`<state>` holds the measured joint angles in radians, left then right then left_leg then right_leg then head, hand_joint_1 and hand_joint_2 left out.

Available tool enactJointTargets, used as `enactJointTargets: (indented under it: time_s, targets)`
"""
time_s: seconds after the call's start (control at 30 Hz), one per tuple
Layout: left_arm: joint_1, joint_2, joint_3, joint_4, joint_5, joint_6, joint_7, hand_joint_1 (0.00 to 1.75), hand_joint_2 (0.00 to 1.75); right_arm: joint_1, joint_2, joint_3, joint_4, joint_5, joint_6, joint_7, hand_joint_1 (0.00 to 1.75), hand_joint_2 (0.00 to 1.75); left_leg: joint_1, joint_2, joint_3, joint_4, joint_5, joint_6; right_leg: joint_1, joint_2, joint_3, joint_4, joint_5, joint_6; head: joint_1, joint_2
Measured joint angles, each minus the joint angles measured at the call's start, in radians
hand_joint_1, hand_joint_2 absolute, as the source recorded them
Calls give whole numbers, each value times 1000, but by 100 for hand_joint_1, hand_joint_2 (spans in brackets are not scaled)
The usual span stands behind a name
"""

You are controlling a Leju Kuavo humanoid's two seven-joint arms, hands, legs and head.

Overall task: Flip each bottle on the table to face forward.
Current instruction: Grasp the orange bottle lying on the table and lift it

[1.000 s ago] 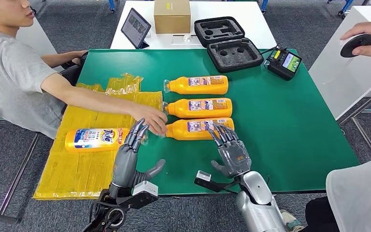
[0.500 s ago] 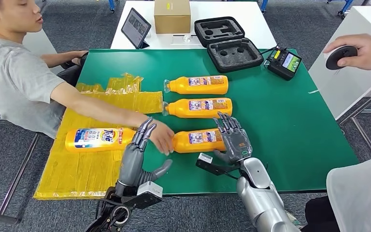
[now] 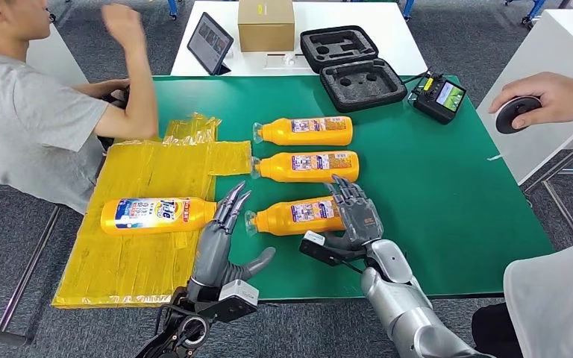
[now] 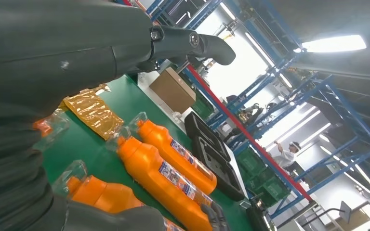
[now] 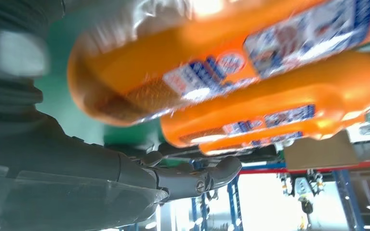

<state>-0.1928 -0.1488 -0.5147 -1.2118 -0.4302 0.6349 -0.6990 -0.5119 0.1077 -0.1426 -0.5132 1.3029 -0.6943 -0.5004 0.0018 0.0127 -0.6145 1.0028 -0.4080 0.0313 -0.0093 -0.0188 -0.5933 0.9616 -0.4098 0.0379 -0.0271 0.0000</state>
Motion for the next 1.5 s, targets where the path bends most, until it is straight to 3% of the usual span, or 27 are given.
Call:
enactJointTargets:
  time_s: [0.13,0.37,0.53,0.57,0.7,0.83,1.07,1.33,1.5]
  targets:
    - [-12,0,-10,14,2,1,-1,0,175,-18,12,17,58,-13,31,1,0,175,0,0,0,0,0,0,0,0,0,0,0,0,0,0]
    - [-31,0,-15,37,6,-8,-1,0,175,-73,19,63,118,-8,217,87,0,175,0,1,3,0,0,0,0,1,1,0,0,0,0,0]
    - [-36,0,-16,45,7,-14,-1,0,175,-97,18,81,134,-11,267,104,3,175,0,1,5,0,0,0,0,1,3,0,1,-1,0,0]
    - [-37,0,-16,46,7,-15,-1,0,175,-101,18,85,136,-10,277,110,12,175,0,1,5,0,0,0,0,1,3,0,1,-1,0,0]
    - [-39,0,-17,51,7,-16,-1,0,175,-113,17,95,140,-5,306,129,134,175,0,1,6,0,0,0,0,1,4,0,2,-2,0,0]
    - [-43,-1,-18,53,7,-21,-1,0,175,-127,13,119,143,33,334,190,174,175,0,1,8,0,0,0,0,1,5,0,2,-3,0,0]
    - [-55,-3,-20,64,10,-31,-1,0,175,-156,-1,179,146,97,409,274,175,175,0,1,11,0,0,0,0,1,8,0,2,-3,0,0]
    - [-72,-8,-31,90,25,-36,-1,0,175,-193,-11,305,153,252,502,430,175,175,0,0,13,0,1,1,-1,0,7,-1,1,-3,0,0]
    - [-85,-16,-34,106,25,-40,-1,0,175,-209,-20,356,161,260,533,450,175,175,-1,0,15,0,1,1,-1,0,10,-1,1,-2,0,0]
